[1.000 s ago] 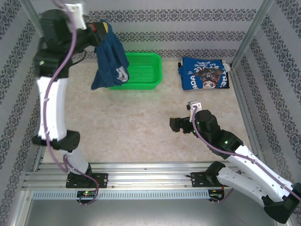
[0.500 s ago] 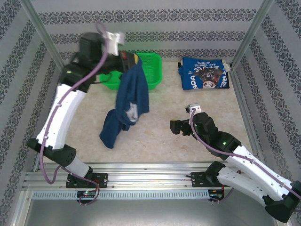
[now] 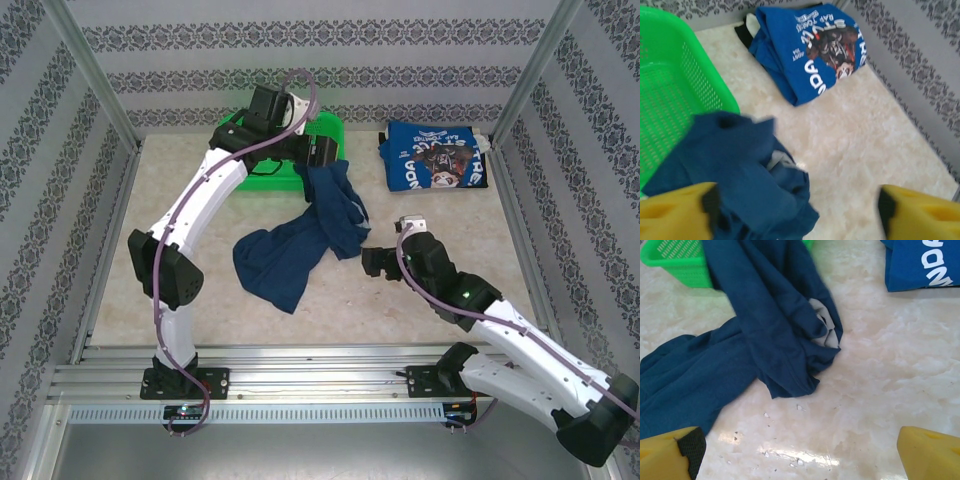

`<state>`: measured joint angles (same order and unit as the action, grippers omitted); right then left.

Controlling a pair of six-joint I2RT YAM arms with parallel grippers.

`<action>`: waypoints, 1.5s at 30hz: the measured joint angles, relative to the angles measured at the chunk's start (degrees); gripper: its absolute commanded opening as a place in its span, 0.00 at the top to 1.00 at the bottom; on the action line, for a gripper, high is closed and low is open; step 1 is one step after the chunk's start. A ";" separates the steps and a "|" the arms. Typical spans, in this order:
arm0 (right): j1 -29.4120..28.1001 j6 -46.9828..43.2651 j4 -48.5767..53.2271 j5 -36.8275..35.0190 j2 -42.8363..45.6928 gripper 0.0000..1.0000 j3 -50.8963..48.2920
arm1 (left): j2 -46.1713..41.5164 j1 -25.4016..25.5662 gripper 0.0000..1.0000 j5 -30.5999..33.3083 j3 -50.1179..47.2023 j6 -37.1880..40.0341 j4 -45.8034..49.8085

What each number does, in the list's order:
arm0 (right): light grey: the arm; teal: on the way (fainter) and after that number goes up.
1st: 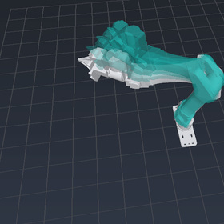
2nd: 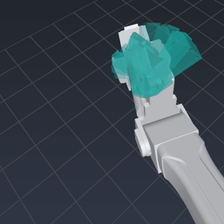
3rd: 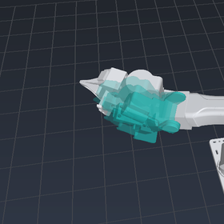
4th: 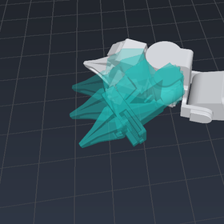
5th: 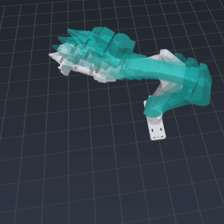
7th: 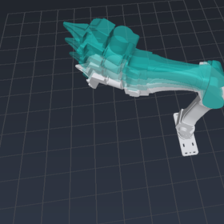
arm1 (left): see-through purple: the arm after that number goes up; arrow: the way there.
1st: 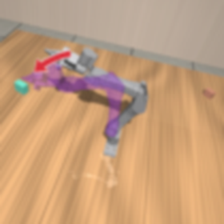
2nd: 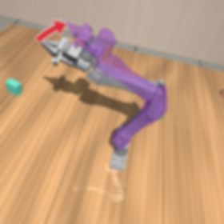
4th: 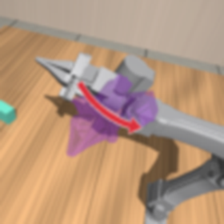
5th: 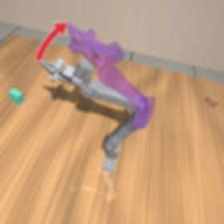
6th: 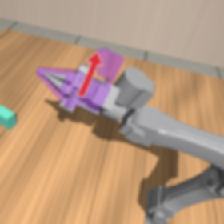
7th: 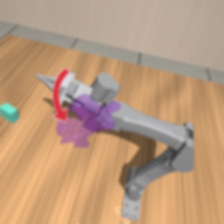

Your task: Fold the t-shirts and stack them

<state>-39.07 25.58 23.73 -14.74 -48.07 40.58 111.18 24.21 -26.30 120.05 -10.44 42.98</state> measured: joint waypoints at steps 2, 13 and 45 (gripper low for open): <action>0.63 0.00 -1.01 0.09 -1.55 0.02 0.00 | -2.43 -1.60 0.00 -2.25 -4.15 0.66 -0.24; 1.84 -0.42 -4.35 2.19 -11.45 0.02 1.68 | 0.24 -24.00 0.18 9.01 -4.24 0.02 -2.23; 1.81 -1.51 -4.79 4.76 -13.11 0.02 3.30 | 16.24 -28.63 0.06 19.12 -1.44 -1.81 -4.07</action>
<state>-37.26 24.08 18.94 -9.98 -61.19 43.88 127.42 -4.43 -7.18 118.61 -12.25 38.92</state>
